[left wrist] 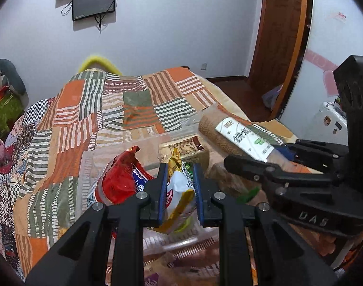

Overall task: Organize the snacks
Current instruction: 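Carry the chip bag into the clear box with the left gripper while the right drops the biscuit roll in, then move both open grippers toward the remaining snacks beside the clear box, then grasp the bagged bread rolls with the left gripper while the right grasps the cream bun packet, then drop the bread rolls into the clear box with the left gripper while the right drops the bun in, then grasp the square date pastry box with the left gripper, then grasp the purple-label roll cake with the right gripper while the left lifts the pastry box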

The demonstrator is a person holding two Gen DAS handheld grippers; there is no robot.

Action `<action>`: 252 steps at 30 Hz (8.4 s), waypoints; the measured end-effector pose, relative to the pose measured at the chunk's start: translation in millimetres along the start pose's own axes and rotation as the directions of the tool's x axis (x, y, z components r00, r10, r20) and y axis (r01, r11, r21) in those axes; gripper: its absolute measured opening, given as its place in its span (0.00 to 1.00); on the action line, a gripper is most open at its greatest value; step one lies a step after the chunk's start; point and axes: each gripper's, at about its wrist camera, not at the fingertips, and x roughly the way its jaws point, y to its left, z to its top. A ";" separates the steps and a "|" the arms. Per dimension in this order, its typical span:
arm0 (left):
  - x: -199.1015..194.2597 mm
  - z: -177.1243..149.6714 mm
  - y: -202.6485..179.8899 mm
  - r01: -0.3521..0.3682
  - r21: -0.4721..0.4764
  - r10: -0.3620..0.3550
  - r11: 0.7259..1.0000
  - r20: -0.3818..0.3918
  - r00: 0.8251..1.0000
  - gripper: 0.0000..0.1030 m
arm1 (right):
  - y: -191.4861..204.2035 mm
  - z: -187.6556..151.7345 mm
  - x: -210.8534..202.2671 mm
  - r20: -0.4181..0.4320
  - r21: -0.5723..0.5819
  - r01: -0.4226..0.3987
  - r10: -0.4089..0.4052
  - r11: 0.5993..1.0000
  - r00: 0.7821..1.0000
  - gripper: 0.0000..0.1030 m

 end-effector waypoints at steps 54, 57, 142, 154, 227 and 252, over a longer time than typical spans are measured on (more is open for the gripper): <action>-53.3 -129.0 3.4 0.102 -0.084 -0.118 0.991 -0.201 0.972 0.73 | 19.0 -99.9 -12.6 -0.200 -0.066 0.058 -0.071 0.996 0.977 0.68; -57.3 -136.8 3.4 0.096 -0.086 -0.112 0.992 -0.206 0.972 0.73 | 10.5 -97.1 -12.8 -0.201 -0.057 0.088 -0.098 0.994 0.975 0.67; -72.5 -9.7 15.4 0.012 -0.096 -0.003 0.995 0.095 0.995 0.53 | 4.7 -2.2 -43.7 0.057 -0.047 0.054 -0.052 0.997 0.997 0.30; -20.2 11.3 22.5 -0.023 -0.097 0.027 0.995 0.041 0.999 0.53 | -9.5 18.4 -5.9 0.029 -0.040 0.077 -0.076 0.996 0.997 0.30; 12.5 -120.2 158.8 -0.064 -0.168 0.027 0.984 -0.217 0.976 0.71 | 67.2 -72.9 10.6 -0.197 -0.005 -0.028 0.026 1.000 0.980 0.62; -79.1 -163.5 70.8 0.007 -0.110 -0.027 0.994 -0.189 0.982 0.70 | 83.5 -88.6 19.1 -0.260 -0.046 -0.055 0.041 0.997 0.965 0.62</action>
